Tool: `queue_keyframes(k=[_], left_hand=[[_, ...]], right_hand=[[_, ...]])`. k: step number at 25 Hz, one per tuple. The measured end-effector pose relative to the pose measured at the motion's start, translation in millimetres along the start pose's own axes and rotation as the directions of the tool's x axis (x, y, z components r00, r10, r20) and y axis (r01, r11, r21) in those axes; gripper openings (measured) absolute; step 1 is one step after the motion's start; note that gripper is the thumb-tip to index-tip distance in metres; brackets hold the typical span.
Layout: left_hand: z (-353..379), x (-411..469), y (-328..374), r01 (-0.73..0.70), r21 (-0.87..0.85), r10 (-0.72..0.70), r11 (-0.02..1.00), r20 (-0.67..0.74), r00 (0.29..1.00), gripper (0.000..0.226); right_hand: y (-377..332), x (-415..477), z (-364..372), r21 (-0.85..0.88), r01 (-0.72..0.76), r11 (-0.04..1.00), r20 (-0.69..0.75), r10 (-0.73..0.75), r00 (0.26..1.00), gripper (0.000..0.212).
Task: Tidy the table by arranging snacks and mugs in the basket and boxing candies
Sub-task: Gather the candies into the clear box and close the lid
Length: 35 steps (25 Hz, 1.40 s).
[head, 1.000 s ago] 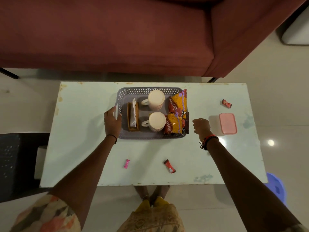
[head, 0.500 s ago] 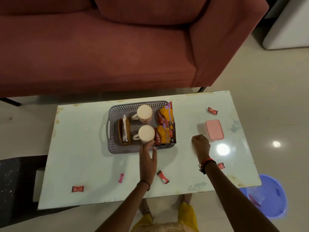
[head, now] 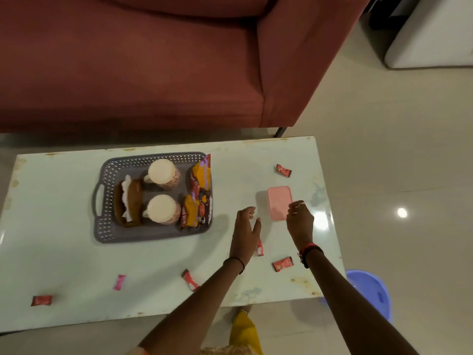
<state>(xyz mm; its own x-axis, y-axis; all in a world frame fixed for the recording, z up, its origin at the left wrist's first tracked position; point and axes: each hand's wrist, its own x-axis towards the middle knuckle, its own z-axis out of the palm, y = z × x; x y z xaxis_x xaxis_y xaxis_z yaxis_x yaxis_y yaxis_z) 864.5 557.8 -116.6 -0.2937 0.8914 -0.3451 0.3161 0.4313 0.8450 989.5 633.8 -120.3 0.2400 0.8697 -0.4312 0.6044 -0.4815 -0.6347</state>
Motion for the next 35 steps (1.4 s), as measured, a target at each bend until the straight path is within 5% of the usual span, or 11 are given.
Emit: queue_keyframes(k=[4, 10, 14, 19, 26, 32, 35], left_hand=[[30.5, 41.5, 1.7, 0.032, 0.168, -0.050, 0.985, 0.104, 0.993, 0.078], [55.1, 91.3, -7.6, -0.258, 0.515, 0.046, 0.817, 0.388, 0.921, 0.129], [60.7, 103.7, -10.3, -0.309, 0.542, 0.071, 0.782, 0.415, 0.907, 0.128], [57.8, 107.2, -10.5, -0.251, 0.493, 0.047, 0.833, 0.389, 0.920, 0.130], [58.3, 110.9, -9.6, -0.287, 0.585, 0.024, 0.759, 0.415, 0.909, 0.137], [58.6, 111.5, -9.2, -0.325, 0.619, 0.028, 0.715, 0.440, 0.898, 0.135], [52.1, 105.4, -10.1, -0.326, 0.598, 0.051, 0.732, 0.430, 0.901, 0.133]], right_hand=[[13.0, 55.9, -13.4, -0.105, 0.091, 0.990, 0.141, -0.076, 0.987, 0.037], [5.4, 109.1, -6.4, -0.333, 0.328, 0.884, 0.443, -0.160, 0.882, 0.071], [1.9, 118.0, -2.1, -0.398, 0.430, 0.810, 0.523, -0.184, 0.832, 0.068], [-2.0, 112.7, -0.7, -0.444, 0.489, 0.751, 0.502, -0.243, 0.830, 0.055], [-7.5, 104.8, 0.9, -0.515, 0.545, 0.661, 0.474, -0.310, 0.824, 0.057], [-10.5, 97.5, -5.5, -0.442, 0.492, 0.750, 0.463, -0.280, 0.841, 0.059], [-15.7, 94.8, -14.3, -0.326, 0.407, 0.853, 0.432, -0.248, 0.867, 0.039]])
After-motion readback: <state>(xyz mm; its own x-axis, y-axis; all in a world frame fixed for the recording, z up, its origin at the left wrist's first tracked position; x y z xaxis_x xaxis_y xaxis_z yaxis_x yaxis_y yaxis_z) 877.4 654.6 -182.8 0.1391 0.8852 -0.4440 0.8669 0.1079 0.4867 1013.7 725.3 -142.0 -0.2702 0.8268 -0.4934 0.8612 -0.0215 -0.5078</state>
